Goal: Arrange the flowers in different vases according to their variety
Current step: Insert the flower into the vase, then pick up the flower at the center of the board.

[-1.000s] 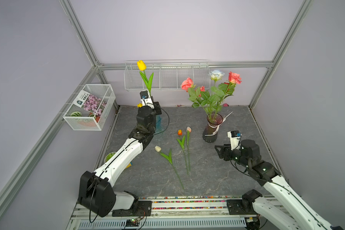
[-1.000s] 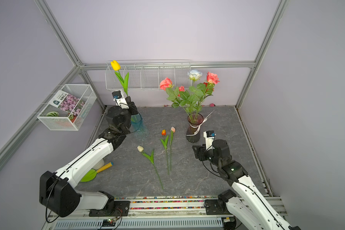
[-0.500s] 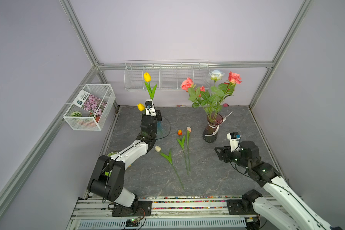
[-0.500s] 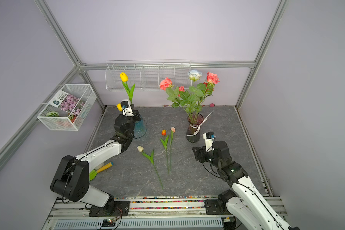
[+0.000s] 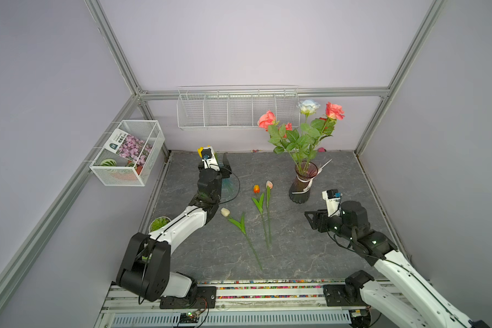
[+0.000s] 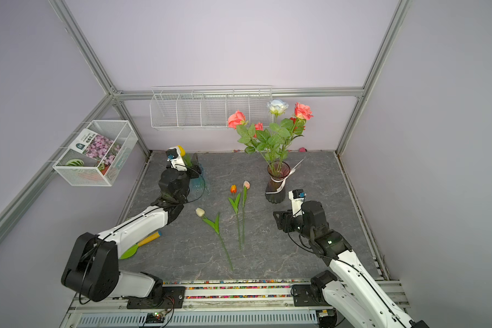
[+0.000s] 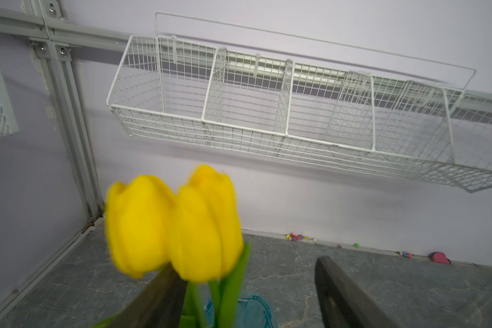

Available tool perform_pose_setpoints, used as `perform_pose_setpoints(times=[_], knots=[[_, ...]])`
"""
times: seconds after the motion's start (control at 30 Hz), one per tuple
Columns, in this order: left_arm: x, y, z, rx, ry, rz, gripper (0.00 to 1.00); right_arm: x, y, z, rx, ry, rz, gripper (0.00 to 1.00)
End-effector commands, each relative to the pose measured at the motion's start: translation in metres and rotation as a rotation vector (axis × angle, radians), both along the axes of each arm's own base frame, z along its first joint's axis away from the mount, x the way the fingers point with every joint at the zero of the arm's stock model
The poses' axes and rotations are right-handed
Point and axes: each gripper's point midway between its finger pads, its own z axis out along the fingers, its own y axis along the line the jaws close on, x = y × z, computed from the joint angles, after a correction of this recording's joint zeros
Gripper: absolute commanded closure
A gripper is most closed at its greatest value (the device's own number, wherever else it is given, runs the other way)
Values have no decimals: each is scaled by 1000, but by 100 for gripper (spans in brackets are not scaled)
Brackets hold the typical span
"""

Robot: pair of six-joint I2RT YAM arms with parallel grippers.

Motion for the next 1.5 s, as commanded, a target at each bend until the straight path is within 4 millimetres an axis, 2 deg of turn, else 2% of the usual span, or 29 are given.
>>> perform_pose_setpoints(times=[0.0,0.17,0.27,0.4,0.43,0.7,0.97,1.07,1.27,1.47], knots=[[-17,-6,16,-73,75,-74,22,-1,4,-5,24,8,10,29],[-47,-9,21,-151,177,-151,20,-2,6,-8,31,15,14,29],[-66,-7,11,-201,251,-172,16,-3,7,-9,33,17,19,30],[-89,-4,-7,-287,342,-193,0,-5,8,-13,36,31,23,29],[-96,-5,-13,-318,364,-204,0,-6,8,-14,38,32,23,29],[-137,-16,-66,-468,552,-297,0,-10,9,-30,27,63,23,27],[-173,-37,-116,-549,732,-417,0,-14,10,-47,14,93,26,15],[-183,-35,-138,-603,795,-362,3,-14,13,-51,2,99,32,11],[-204,-36,-181,-579,970,-215,9,-13,16,-58,-20,108,39,3],[-213,-49,-209,-590,1075,-105,19,-12,14,-69,-56,122,35,1]])
